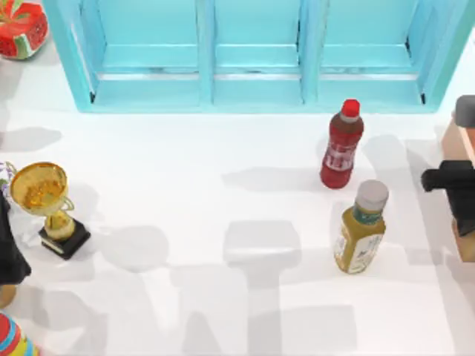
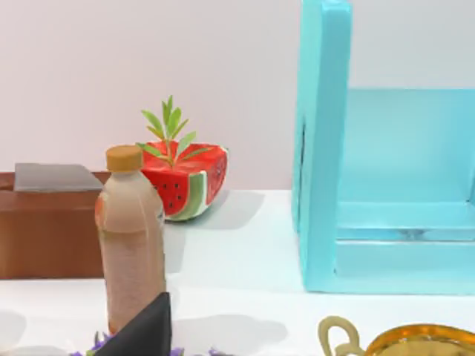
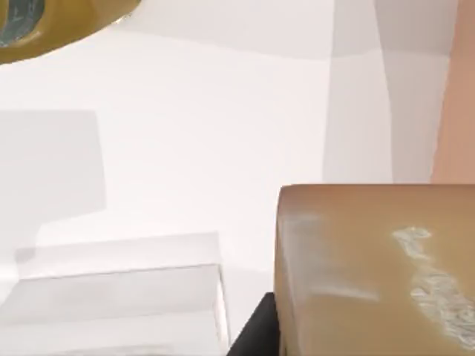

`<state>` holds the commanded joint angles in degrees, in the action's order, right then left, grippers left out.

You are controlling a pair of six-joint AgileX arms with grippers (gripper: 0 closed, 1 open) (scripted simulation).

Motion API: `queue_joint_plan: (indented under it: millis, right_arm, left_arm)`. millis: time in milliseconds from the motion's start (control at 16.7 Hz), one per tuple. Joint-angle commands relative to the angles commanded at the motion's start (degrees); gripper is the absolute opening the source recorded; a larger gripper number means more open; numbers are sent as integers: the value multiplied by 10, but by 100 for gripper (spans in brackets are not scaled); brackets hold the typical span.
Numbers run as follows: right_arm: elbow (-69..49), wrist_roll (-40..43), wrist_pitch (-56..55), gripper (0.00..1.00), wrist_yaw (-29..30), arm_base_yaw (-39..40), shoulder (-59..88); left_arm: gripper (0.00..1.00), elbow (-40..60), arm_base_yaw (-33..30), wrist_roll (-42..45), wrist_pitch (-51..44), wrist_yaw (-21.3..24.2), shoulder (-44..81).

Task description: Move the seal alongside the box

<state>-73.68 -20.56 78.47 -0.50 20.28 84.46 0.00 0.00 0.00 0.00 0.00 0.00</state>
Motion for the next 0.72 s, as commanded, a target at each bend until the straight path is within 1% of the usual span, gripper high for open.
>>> queue_joint_plan:
  millis: [120,420,720]
  right_arm:
    - [10,8,0,0,4,-10,-3]
    - [11,7,-2,0,4,-8,0]
    - [79,6,-77,0,4,-8,1]
  left_arm:
    - [100,0,0,0,0,0,0]
    - [100,0,0,0,0,0,0]
    - [100,0,0,0,0,0,0]
